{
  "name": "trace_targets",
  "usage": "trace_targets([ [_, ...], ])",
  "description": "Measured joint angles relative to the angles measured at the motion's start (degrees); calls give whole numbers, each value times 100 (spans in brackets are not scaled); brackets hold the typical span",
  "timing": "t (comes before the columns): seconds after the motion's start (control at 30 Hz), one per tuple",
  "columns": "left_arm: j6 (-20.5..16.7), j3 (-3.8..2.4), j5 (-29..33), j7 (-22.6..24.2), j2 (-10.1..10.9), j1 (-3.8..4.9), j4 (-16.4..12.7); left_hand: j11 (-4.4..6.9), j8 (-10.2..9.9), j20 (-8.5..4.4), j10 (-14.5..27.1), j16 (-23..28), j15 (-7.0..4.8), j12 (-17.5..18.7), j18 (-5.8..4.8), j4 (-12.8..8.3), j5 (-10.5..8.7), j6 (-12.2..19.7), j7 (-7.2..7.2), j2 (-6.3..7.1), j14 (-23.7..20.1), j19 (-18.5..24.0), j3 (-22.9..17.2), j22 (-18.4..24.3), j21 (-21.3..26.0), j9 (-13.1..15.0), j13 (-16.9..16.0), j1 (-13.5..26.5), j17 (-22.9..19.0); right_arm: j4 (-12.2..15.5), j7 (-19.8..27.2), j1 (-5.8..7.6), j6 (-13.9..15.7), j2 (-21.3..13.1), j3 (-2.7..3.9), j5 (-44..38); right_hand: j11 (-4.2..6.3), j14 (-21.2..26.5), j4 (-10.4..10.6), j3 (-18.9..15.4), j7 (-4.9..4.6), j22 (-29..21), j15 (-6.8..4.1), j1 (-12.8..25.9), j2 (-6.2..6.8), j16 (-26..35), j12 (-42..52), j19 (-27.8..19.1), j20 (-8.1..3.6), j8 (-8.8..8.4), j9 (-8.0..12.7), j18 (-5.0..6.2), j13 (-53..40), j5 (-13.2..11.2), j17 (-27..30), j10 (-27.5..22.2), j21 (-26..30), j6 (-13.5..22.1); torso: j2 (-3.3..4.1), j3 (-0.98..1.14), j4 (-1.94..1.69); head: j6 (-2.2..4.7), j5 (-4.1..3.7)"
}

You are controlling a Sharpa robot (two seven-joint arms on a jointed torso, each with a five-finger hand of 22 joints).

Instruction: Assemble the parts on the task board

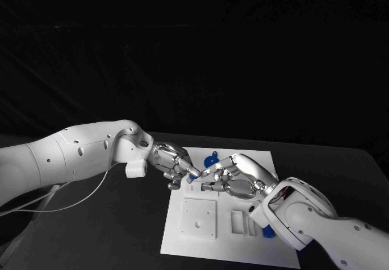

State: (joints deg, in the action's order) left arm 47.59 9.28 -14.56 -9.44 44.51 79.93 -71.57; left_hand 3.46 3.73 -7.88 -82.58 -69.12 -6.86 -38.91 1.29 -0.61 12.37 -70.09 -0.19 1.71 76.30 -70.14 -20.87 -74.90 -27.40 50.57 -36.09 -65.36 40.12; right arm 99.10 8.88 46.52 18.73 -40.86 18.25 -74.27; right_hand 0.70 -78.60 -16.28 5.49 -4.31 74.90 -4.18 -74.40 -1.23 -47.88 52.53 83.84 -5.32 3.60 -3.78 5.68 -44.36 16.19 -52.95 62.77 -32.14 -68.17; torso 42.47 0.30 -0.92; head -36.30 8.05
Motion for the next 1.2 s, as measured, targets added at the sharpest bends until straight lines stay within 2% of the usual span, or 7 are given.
trace_targets([
  [0.3,-49,2,-36,-2,-3,-2,4,14,2,0,14,0,-9,0,0,0,0,9,9,0,-12,0,0,0,0,11,0,0,0,52,21,-20,20,-4,2,66,0,0,0,0,0,0,0,5,5,0,0,0,0,9,1,0,0,0,1,0,0,1,-1,-2,0,-5,-10],
  [0.4,-70,2,-43,-5,-4,-3,-1,16,-1,0,16,0,-9,0,0,0,0,9,9,0,-12,0,0,-5,0,27,0,0,0,24,41,-25,29,-13,-1,82,0,0,2,-2,0,0,0,71,71,0,0,0,0,4,2,0,0,9,1,-1,0,1,-1,-3,0,1,-10],
  [0.57,-97,0,-48,-10,-1,-1,-20,21,-13,0,21,0,-8,0,0,0,0,10,9,0,-13,0,0,-4,0,17,0,0,0,-79,57,-33,88,-25,-10,156,2,0,35,-212,-48,0,0,166,107,0,0,0,0,21,-5,0,0,88,1,-2,0,197,-2,-3,-2,8,-8],
  [0.77,-89,-5,-44,-10,-1,3,-58,20,-13,0,21,0,-7,0,0,0,-1,11,9,13,-14,0,0,-4,0,14,0,-13,0,-171,48,-41,165,9,-13,290,-20,0,24,-468,-99,0,0,147,83,0,0,0,0,20,-1,0,15,90,2,19,45,328,-1,0,-3,7,-6],
  [1.2,24,-5,-44,-79,-5,3,-109,20,-14,0,21,0,-4,0,0,-1,-23,11,10,32,-16,0,1,-3,0,3,0,-34,-1,-275,28,-40,212,103,-12,448,-20,0,24,-500,-126,0,0,134,69,0,0,0,0,20,3,0,21,113,3,19,86,417,1,0,-4,-9,-2],
])
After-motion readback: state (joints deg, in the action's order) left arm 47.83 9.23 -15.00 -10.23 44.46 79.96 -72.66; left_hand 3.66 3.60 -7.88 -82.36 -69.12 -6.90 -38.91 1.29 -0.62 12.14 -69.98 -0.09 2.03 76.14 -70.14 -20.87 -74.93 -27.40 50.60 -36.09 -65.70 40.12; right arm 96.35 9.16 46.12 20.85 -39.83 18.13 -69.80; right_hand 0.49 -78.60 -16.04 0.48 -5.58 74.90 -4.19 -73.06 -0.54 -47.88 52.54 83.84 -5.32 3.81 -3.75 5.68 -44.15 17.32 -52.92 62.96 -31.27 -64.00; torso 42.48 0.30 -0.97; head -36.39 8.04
